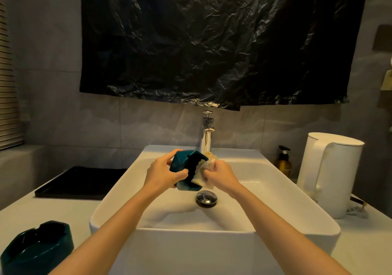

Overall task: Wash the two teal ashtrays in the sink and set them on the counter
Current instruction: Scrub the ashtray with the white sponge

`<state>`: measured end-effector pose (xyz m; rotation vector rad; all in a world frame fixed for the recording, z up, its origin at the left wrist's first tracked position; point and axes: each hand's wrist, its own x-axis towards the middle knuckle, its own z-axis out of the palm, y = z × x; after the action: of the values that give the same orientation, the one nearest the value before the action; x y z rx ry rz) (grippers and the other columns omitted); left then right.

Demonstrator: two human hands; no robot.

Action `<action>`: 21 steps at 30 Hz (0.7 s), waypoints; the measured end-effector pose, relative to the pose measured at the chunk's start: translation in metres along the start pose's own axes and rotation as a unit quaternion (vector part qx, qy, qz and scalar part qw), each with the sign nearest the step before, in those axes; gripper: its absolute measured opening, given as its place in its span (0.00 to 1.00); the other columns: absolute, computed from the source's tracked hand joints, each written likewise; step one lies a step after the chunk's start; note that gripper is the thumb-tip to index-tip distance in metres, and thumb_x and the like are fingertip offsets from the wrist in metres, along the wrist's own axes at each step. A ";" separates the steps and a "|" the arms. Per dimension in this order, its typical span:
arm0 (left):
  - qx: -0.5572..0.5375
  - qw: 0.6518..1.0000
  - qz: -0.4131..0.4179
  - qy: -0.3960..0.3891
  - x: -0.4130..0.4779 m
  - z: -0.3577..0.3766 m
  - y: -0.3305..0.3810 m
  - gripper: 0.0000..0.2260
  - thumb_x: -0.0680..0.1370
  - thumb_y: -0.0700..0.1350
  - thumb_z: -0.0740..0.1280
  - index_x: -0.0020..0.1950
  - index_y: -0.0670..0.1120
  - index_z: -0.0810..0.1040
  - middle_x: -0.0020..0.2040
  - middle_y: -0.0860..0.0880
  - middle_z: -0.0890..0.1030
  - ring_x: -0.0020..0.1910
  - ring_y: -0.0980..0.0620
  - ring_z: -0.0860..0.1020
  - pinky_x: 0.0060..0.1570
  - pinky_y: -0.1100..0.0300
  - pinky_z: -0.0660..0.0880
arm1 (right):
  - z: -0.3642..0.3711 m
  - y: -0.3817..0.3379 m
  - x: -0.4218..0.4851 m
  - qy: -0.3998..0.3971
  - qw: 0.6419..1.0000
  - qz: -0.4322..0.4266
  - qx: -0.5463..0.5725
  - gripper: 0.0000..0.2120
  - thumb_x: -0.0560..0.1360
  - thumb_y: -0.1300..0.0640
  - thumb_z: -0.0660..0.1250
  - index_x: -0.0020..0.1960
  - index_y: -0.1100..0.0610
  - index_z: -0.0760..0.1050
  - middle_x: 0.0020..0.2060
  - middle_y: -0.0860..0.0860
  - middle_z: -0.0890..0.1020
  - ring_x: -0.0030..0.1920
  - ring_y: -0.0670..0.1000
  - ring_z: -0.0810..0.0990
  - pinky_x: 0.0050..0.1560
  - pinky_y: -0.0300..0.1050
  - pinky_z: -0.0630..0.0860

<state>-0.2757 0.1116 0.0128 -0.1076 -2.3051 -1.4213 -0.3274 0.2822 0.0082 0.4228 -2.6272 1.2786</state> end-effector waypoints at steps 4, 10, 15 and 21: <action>-0.013 0.999 0.000 -0.043 -0.002 0.003 0.001 0.27 0.72 0.40 0.72 0.69 0.52 0.71 0.57 0.49 0.76 0.54 0.48 0.75 0.36 0.54 0.82 | 0.002 0.001 -0.007 0.100 0.988 -0.019 -0.119 0.08 0.73 0.55 0.66 0.46 0.57 0.81 0.39 0.53 0.83 0.41 0.54 0.80 0.41 0.48 0.79; -0.007 0.999 -0.019 -0.044 -0.001 0.003 0.001 0.25 0.73 0.41 0.71 0.68 0.51 0.71 0.53 0.50 0.76 0.51 0.47 0.77 0.36 0.53 0.82 | 0.005 -0.002 -0.005 -0.025 0.999 0.042 -0.023 0.10 0.73 0.64 0.69 0.54 0.59 0.77 0.46 0.56 0.80 0.48 0.53 0.78 0.47 0.44 0.77; -0.011 0.997 -0.030 -0.077 -0.002 0.005 0.003 0.24 0.73 0.40 0.71 0.67 0.50 0.72 0.51 0.49 0.78 0.51 0.45 0.78 0.38 0.50 0.82 | 0.005 0.003 -0.005 0.033 0.997 -0.019 -0.067 0.10 0.74 0.63 0.66 0.55 0.58 0.77 0.47 0.55 0.81 0.48 0.55 0.79 0.47 0.46 0.77; -0.021 0.994 -0.053 -0.094 -0.002 0.002 0.004 0.21 0.74 0.41 0.69 0.66 0.50 0.73 0.53 0.46 0.79 0.51 0.44 0.79 0.36 0.52 0.81 | 0.000 0.004 -0.006 0.036 0.979 -0.062 -0.188 0.13 0.79 0.52 0.59 0.50 0.60 0.78 0.44 0.56 0.82 0.43 0.56 0.78 0.42 0.49 0.76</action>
<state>-0.2731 0.1161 0.0146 -0.1385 -2.4647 -1.5728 -0.3228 0.2860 0.0035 0.4552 -2.6497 0.7203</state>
